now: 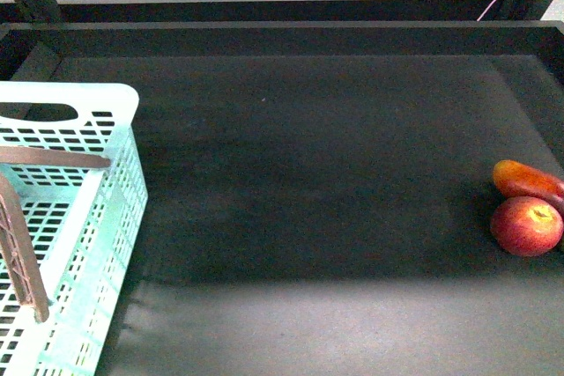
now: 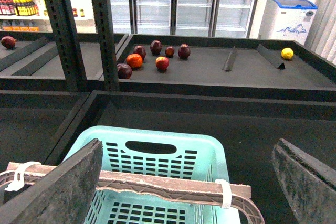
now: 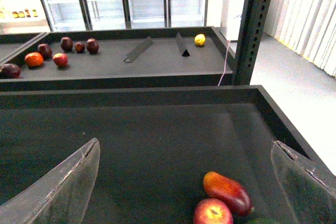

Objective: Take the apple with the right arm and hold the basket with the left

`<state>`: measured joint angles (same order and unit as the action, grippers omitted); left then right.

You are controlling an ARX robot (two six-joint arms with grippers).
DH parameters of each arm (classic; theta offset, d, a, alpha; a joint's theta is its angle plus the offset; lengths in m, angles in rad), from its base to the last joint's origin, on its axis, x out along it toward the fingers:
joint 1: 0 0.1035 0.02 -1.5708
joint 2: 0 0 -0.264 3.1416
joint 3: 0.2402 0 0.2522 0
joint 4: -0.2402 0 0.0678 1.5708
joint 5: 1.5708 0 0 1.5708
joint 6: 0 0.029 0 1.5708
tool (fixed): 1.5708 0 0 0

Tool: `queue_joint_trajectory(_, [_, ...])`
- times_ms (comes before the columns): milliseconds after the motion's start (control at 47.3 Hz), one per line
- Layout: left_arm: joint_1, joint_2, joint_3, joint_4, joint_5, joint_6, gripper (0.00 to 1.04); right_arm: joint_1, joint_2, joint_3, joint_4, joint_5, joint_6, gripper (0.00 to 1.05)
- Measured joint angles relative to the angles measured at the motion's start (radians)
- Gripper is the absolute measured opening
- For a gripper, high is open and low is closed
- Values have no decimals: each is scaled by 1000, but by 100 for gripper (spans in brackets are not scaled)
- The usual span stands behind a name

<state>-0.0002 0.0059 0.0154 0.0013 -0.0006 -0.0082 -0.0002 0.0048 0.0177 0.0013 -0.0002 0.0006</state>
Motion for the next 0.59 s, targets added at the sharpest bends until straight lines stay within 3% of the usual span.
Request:
queue_joint_trajectory(550, [0, 0, 0, 0, -2, 0, 98, 0, 0, 0, 0, 0, 0, 96])
queue_joint_trajectory(592, [-37, 33, 25, -72, -128, -48, 98, 0, 0, 0, 0, -1, 0, 96])
